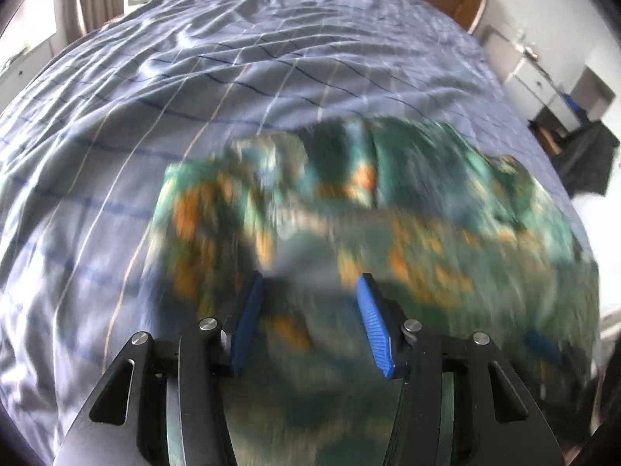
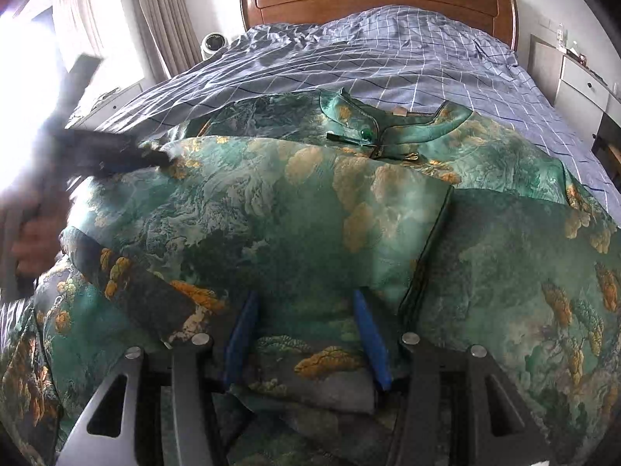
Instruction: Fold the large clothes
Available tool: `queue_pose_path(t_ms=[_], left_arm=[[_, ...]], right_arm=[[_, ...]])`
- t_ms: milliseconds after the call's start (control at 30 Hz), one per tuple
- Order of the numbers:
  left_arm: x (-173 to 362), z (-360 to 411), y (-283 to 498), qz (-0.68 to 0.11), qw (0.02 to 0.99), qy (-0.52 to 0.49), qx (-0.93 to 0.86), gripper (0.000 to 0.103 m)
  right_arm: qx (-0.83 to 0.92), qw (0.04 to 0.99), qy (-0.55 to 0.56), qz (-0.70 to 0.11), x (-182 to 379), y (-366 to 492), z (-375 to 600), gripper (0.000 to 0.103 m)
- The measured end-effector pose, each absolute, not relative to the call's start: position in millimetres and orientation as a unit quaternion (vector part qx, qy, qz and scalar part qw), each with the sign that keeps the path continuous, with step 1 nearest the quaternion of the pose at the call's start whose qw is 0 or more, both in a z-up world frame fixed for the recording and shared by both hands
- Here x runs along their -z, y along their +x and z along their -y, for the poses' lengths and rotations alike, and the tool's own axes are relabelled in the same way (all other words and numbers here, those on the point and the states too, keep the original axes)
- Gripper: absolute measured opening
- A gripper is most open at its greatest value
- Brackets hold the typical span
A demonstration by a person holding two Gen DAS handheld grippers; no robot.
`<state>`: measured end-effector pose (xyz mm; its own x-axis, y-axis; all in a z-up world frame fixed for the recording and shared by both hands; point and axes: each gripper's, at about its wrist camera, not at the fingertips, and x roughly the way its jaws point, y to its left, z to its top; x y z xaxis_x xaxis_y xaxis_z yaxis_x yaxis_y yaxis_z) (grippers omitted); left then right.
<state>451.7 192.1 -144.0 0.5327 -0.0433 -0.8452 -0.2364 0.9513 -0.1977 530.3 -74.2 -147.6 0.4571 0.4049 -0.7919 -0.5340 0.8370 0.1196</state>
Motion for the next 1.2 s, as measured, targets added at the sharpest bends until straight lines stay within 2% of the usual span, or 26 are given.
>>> queue_pose_path(t_ms=[233, 300, 367, 400, 433, 467, 600, 867, 1000, 1200], left_arm=[[123, -166, 366, -0.5, 0.863, -0.076, -0.019, 0.054], [110, -161, 333, -0.497, 0.866, -0.048, -0.01, 0.065], [96, -166, 300, -0.478, 0.877, -0.042, -0.01, 0.085], [88, -173, 279, -0.465, 0.884, -0.043, -0.016, 0.089], [84, -179, 267, -0.458, 0.888, -0.046, -0.02, 0.095], [81, -188, 254, -0.452, 0.89, -0.052, -0.027, 0.097], [99, -222, 218, -0.474, 0.873, -0.111, -0.03, 0.097], [141, -211, 193, -0.512, 0.842, -0.17, 0.029, 0.097], [145, -188, 190, -0.524, 0.838, -0.141, 0.054, 0.097], [143, -162, 186, -0.539, 0.832, -0.105, 0.078, 0.094]], right_arm=[[-0.265, 0.849, -0.087, -0.448, 144, 530, 70, 0.051], [-0.258, 0.849, -0.086, -0.453, 136, 527, 71, 0.053], [-0.254, 0.85, -0.083, -0.454, 119, 517, 75, 0.054], [-0.254, 0.852, -0.08, -0.451, 110, 510, 80, 0.059], [-0.257, 0.856, -0.071, -0.444, 97, 497, 91, 0.07], [-0.263, 0.858, -0.061, -0.436, 88, 487, 101, 0.074], [-0.251, 0.866, -0.033, -0.43, 71, 444, 170, 0.077], [-0.144, 0.845, 0.042, -0.513, 97, 354, 352, 0.077], [-0.174, 0.82, 0.068, -0.541, 112, 314, 382, 0.077], [-0.242, 0.785, 0.082, -0.564, 134, 290, 365, 0.077]])
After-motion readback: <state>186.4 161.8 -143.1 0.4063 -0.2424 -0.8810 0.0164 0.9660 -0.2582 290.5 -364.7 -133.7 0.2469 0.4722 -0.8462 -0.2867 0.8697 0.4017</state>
